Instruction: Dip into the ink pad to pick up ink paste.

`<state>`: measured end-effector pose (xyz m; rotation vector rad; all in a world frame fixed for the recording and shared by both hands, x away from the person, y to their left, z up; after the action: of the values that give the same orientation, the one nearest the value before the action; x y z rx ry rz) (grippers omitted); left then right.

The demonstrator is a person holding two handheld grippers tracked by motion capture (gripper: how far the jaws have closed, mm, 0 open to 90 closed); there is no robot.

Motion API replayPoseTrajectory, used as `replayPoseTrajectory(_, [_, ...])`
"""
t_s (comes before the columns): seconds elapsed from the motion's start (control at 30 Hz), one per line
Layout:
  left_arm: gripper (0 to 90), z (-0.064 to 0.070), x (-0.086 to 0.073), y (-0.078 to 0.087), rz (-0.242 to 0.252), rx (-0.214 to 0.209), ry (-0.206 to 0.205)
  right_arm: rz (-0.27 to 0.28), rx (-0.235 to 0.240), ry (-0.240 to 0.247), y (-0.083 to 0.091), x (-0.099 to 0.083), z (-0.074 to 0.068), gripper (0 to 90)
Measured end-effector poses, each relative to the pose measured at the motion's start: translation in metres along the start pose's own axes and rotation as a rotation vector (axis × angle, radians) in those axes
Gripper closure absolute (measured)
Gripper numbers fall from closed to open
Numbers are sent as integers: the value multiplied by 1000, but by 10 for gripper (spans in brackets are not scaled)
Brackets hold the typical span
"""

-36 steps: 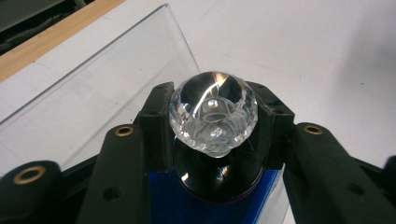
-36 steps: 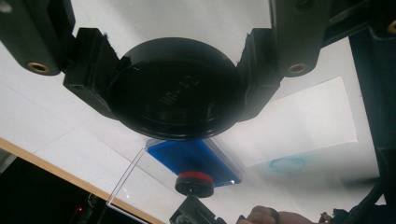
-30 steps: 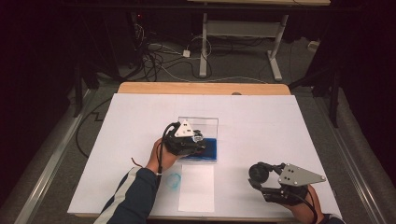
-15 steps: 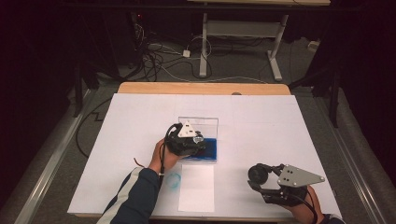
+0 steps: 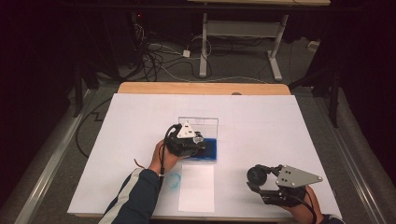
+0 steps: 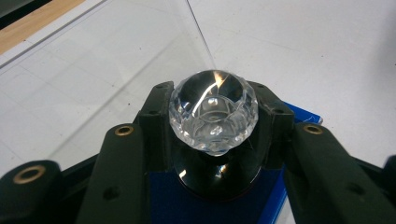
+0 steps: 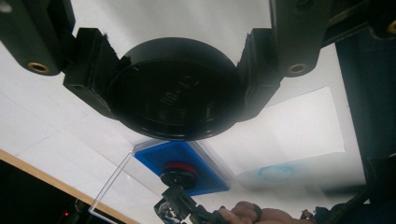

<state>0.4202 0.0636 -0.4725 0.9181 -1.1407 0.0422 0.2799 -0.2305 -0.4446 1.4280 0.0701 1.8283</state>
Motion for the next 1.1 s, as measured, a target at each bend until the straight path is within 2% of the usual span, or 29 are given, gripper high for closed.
replayPoseTrajectory(0.67, [543,2,1,1,3,15,-15,-5,18,2,0,0,-1,378])
replayPoseTrajectory(0.87, [543,2,9,9,17,23,-25,-3,16,3,0,0,-1,378])
replayPoseTrajectory(0.93, [543,2,12,13,25,14,-23,-3,15,1,0,1,-1,378])
replayPoseTrajectory(1.0, [542,2,12,14,17,21,-34,-2,14,3,1,1,-1,378])
replayPoseTrajectory(1.1, [542,1,10,12,-2,17,-30,-2,13,5,1,1,-1,379])
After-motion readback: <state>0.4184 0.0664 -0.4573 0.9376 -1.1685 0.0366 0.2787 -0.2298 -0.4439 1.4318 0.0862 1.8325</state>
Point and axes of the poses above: each handheld gripper's, and its own axes: y roughly backward along the jaws, x roughly out of its top, z roughly to its right, the point moved 3 cm from there along -y, roughly forward along the jaws, and after that the axes turned 14 degrees about y, right-handed, at the moved point
